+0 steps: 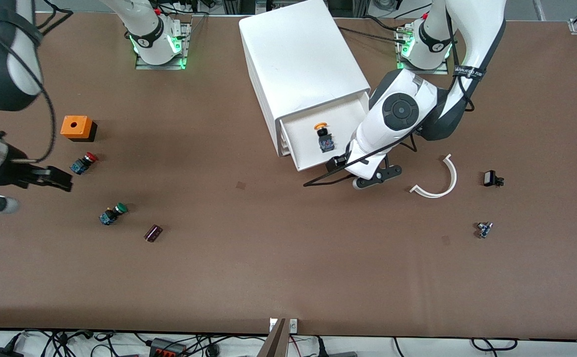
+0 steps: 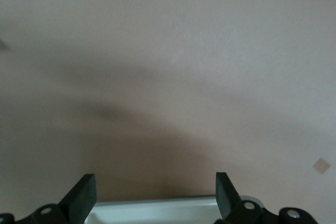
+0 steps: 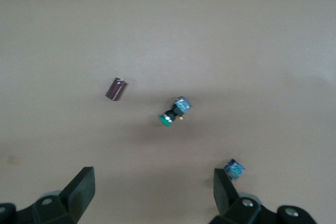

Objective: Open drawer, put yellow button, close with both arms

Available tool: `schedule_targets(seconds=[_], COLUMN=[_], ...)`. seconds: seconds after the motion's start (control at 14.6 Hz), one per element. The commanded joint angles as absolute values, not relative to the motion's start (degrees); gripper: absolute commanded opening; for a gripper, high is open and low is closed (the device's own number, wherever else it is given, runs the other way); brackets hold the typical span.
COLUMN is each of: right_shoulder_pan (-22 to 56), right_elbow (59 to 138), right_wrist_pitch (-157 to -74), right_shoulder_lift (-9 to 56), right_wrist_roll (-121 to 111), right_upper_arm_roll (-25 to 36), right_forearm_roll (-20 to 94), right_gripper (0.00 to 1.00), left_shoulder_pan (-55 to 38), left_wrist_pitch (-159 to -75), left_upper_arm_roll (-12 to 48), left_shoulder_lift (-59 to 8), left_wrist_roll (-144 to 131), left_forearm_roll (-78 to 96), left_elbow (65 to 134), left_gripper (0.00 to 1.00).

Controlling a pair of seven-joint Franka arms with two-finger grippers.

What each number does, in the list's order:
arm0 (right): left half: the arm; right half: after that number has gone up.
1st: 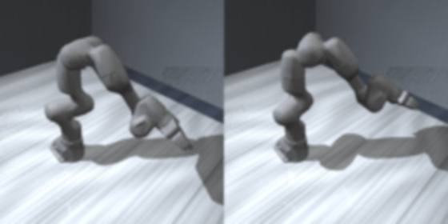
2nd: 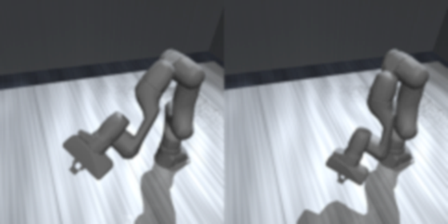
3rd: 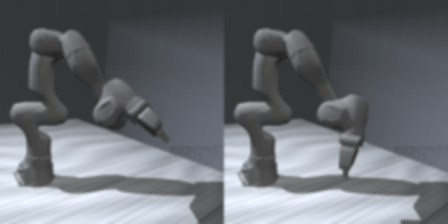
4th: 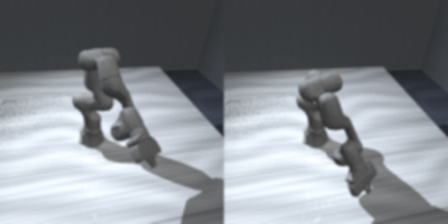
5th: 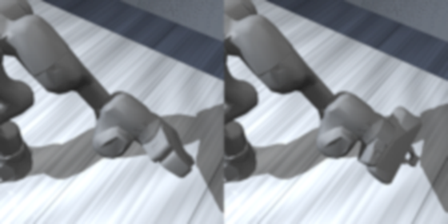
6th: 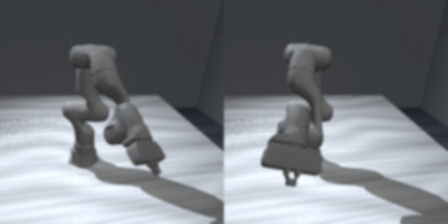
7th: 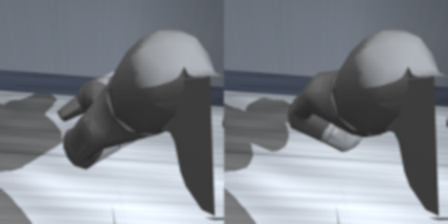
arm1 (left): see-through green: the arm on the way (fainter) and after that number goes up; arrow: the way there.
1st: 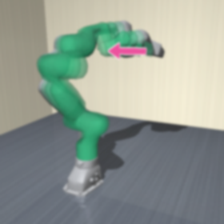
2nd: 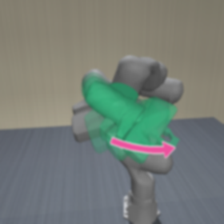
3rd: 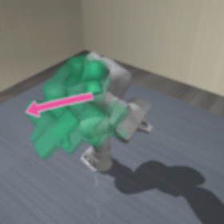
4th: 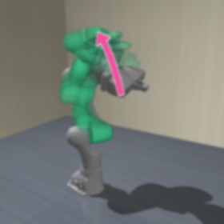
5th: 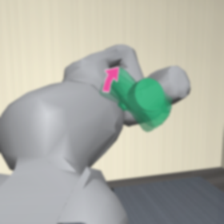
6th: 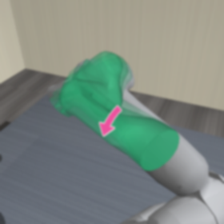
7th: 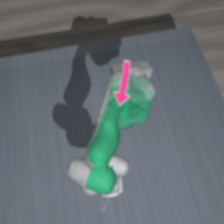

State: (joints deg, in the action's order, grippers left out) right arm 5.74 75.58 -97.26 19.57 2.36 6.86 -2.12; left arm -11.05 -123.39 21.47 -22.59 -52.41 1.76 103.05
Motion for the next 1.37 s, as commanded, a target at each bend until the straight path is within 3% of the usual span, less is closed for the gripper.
schedule_targets(seconds=[0.0, 0.48, 0.89, 1.3], right_shoulder_pan=[1.7, -0.2, 0.5, 1.0], right_elbow=[75.6, 78.1, 93.2, 97.6], right_wrist_pitch=[-95.3, -91.5, -97.0, -98.7], right_shoulder_lift=[15.8, 12.0, 2.3, 0.4], right_wrist_roll=[-1.5, -1.2, -1.3, -1.5], right_upper_arm_roll=[5.2, 4.7, 4.6, 4.6], right_forearm_roll=[-1.1, -0.7, -1.0, -1.7], right_gripper=[1.00, 1.00, 1.00, 1.00], left_shoulder_pan=[-11.0, -10.4, -10.8, -11.0], left_wrist_pitch=[-119.7, -112.4, -110.7, -110.6], left_upper_arm_roll=[22.8, 28.6, 31.2, 33.0], left_shoulder_lift=[-21.5, -21.5, -21.7, -21.6], left_wrist_roll=[-53.9, -54.2, -54.8, -55.0], left_forearm_roll=[0.0, 0.8, 0.9, 0.9], left_elbow=[103.5, 103.6, 104.1, 104.2], left_gripper=[1.00, 1.00, 1.00, 1.00])
